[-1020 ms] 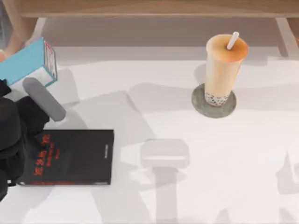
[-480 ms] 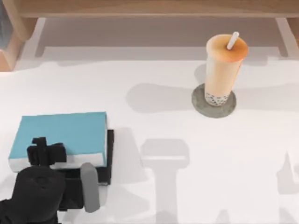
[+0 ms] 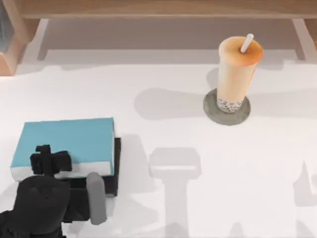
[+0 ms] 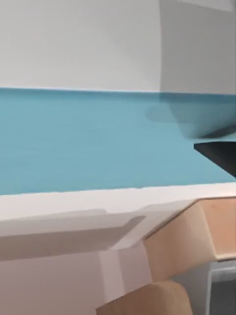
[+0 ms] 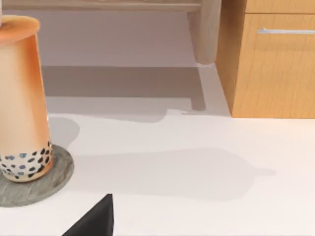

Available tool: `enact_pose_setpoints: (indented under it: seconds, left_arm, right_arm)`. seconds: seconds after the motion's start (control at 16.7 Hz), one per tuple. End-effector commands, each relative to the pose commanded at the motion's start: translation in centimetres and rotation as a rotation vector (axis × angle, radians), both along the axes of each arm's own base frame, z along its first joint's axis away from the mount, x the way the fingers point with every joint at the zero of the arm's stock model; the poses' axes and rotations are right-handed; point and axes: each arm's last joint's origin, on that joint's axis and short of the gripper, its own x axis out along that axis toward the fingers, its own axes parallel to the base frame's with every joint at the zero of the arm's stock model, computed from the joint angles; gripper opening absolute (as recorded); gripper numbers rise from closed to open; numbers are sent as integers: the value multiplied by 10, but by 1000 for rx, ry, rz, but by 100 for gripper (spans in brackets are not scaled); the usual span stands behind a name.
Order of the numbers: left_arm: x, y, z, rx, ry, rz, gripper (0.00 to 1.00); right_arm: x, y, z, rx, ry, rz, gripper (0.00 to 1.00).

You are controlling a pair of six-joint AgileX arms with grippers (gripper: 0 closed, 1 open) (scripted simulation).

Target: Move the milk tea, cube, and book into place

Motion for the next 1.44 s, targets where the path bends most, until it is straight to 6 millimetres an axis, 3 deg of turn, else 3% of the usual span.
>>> enact_pose_setpoints:
  seconds: [0.3, 1.08, 1.44]
  left_arm:
    - [0, 0, -2, 3, 6, -1, 0]
    - [0, 0, -2, 3, 6, -1, 98]
    - [0, 0, -2, 3, 6, -1, 100]
  right_arm:
    - [0, 0, 0, 0, 0, 0, 100]
    - [0, 0, 0, 0, 0, 0, 100]
    - [0, 0, 0, 0, 0, 0, 100]
